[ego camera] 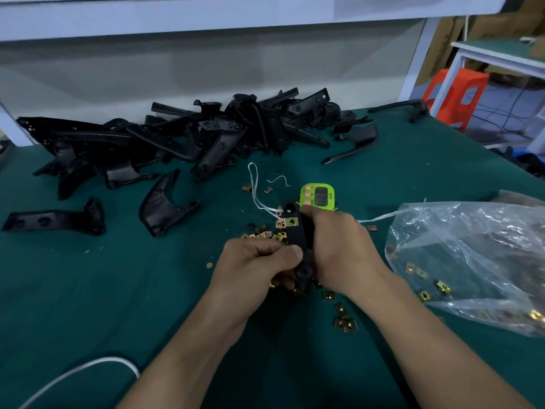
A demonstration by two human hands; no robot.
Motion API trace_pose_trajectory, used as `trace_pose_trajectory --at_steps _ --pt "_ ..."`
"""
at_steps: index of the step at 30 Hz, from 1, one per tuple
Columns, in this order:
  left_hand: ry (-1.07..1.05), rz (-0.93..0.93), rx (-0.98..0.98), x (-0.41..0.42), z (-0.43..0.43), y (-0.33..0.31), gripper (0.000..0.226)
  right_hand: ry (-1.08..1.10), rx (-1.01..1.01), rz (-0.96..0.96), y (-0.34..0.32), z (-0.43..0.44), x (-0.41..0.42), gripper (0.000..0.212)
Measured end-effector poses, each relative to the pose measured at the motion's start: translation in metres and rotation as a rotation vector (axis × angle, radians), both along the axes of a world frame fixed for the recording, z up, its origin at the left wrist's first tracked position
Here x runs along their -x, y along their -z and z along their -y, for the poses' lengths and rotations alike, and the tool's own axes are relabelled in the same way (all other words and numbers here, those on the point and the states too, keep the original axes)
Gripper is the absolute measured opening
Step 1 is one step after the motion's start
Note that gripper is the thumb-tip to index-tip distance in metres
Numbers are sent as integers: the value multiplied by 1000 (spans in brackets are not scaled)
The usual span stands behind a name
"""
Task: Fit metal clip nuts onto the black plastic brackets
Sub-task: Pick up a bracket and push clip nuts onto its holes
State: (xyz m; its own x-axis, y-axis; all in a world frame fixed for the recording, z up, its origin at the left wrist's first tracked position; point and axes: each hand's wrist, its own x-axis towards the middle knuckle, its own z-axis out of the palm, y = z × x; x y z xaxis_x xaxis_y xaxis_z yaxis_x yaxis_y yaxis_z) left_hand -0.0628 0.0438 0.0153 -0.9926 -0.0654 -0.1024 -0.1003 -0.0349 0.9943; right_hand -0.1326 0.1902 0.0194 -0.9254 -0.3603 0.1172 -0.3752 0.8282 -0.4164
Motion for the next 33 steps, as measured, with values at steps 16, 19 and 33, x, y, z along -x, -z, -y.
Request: trace_pose_trajectory --at_steps 16,19,33 --pt "91 12 31 5 31 4 26 -288 733 683 2 -13 9 31" --pt "71 44 -24 4 29 8 30 -274 717 666 4 -13 9 32" --pt "-61 35 151 1 12 8 40 -314 800 683 11 -13 12 39"
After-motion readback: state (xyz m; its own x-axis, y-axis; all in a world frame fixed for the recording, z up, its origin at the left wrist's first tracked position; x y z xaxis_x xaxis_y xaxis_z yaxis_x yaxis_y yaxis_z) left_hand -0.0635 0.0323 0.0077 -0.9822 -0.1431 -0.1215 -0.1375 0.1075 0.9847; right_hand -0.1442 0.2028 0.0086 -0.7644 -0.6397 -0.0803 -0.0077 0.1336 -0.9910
